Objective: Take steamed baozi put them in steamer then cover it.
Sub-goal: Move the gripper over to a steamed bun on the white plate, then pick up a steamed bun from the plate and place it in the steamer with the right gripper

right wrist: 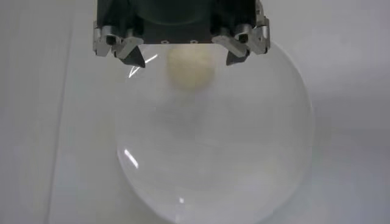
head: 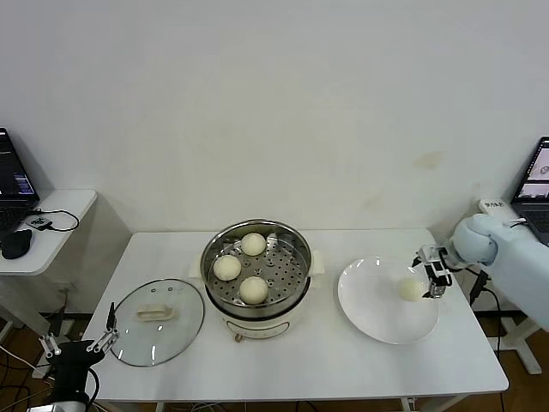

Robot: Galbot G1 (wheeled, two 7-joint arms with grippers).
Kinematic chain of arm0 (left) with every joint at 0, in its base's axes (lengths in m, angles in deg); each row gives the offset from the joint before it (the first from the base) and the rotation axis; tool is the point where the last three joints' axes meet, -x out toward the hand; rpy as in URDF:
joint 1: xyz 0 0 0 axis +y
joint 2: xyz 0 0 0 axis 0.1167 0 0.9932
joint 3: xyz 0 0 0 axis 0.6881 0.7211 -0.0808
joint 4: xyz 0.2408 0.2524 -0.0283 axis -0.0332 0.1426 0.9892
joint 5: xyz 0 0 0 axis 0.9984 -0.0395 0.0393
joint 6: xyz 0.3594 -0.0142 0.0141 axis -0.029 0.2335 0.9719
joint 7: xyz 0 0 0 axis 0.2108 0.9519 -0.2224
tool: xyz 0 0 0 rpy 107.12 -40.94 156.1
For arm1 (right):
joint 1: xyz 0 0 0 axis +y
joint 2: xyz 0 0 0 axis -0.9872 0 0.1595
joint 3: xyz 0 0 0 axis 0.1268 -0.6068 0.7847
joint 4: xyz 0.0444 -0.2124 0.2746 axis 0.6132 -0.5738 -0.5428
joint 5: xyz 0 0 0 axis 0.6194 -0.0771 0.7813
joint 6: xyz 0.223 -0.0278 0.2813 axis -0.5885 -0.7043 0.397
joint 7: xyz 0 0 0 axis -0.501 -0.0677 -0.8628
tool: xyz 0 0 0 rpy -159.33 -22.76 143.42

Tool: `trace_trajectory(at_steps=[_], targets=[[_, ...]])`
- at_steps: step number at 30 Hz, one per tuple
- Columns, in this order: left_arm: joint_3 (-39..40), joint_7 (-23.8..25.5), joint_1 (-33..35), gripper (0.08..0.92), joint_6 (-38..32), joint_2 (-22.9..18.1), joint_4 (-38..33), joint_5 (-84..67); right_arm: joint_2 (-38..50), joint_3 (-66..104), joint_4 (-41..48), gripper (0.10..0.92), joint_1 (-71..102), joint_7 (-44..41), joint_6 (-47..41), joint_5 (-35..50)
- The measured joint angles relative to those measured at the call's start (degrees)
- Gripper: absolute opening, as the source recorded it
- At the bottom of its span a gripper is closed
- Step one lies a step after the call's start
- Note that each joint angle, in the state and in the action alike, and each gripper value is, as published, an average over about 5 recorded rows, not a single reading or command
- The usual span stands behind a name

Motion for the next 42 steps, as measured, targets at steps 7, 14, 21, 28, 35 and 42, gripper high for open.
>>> trace_trajectory(at_steps=[7,14,21,28,35,42], targets=[[-0.2,0.0,-0.2,0.823,0.0,-0.1,0.2,0.0,-4.6,2.0,6.7,0.823,1.7,0.7,1.2,-2.1],[-0.5,0.1,-0.3,0.823,0.0,0.0,0.7,-0.2,-8.2,3.1,11.4,0.821,2.8,0.6,1.7,-3.4],[-0.4,0.1,-0.3,0.823,0.0,0.0,0.9,-0.5,-9.3,3.7,13.1,0.751,3.2,0.0,1.9,-4.5],[-0.1,0.1,-0.3,0.823,0.0,-0.1,0.9,-0.5,-9.4,4.5,13.7,0.67,4.0,-0.5,1.9,-5.0],[-0.1,0.1,-0.2,0.823,0.0,-0.3,0.9,-0.5,-9.3,5.1,14.1,0.58,3.9,-0.9,2.1,-5.1],[-0.1,0.1,-0.2,0.823,-0.1,-0.4,0.7,-0.5,-8.2,4.7,12.6,0.544,2.8,-1.9,1.5,-4.4]])
